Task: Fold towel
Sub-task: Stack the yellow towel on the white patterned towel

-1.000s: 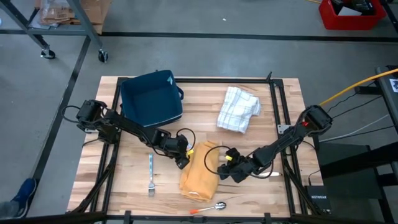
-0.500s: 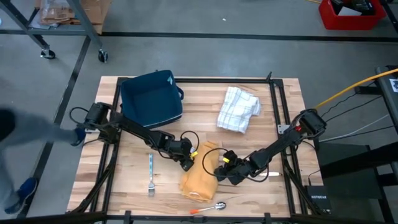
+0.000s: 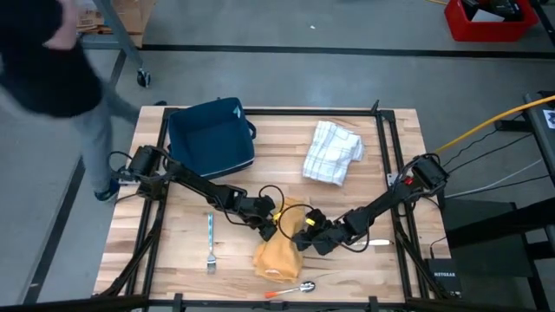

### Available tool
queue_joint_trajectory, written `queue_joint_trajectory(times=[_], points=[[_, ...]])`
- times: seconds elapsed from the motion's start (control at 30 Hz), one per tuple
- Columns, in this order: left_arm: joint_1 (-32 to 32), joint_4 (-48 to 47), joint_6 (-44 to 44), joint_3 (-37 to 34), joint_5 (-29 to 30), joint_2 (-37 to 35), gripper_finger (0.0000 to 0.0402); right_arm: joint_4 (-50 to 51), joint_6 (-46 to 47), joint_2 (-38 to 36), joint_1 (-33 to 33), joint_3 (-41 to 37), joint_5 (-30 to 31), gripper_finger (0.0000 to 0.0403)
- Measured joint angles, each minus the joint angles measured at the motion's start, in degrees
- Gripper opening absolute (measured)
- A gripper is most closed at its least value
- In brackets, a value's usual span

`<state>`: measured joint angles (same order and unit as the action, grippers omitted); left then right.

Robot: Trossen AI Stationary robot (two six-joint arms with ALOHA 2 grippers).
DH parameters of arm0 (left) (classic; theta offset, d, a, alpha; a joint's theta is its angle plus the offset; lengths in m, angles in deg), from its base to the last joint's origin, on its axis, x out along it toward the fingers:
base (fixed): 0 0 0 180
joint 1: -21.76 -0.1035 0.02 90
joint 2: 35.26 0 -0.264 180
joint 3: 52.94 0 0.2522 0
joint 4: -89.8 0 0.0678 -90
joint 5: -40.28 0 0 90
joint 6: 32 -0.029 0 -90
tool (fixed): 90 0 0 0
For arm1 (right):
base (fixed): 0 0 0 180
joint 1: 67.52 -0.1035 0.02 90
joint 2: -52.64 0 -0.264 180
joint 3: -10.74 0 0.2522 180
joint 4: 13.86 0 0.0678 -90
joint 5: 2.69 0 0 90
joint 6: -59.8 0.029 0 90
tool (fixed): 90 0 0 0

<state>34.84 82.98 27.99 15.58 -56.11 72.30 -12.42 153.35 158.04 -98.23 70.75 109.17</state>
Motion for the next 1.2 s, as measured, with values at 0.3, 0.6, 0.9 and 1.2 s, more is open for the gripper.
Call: queue_joint_trajectory(times=[0.3, 0.6, 0.9, 1.2], points=[[-0.05, 5.88, -5.97, -0.04, 0.11, 0.14, 0.0079, -2.66, -6.91, 0.23, 0.90, -0.10, 3.79, 0.0079], [-1.44, 12.48, -9.62, 0.25, 0.42, -0.42, 0.0012, -5.74, -10.16, 0.14, 0.89, -0.12, 5.52, 0.0034], [-3.50, 12.82, -11.81, 2.60, 0.53, -0.69, 0.0006, -3.39, -11.23, -2.66, 0.78, -0.30, 12.06, 0.0011], [-7.16, 13.54, -15.15, 5.76, 0.35, -0.74, 0.0002, 8.64, -11.01, -10.15, 0.78, -0.32, 19.68, 0.0011]])
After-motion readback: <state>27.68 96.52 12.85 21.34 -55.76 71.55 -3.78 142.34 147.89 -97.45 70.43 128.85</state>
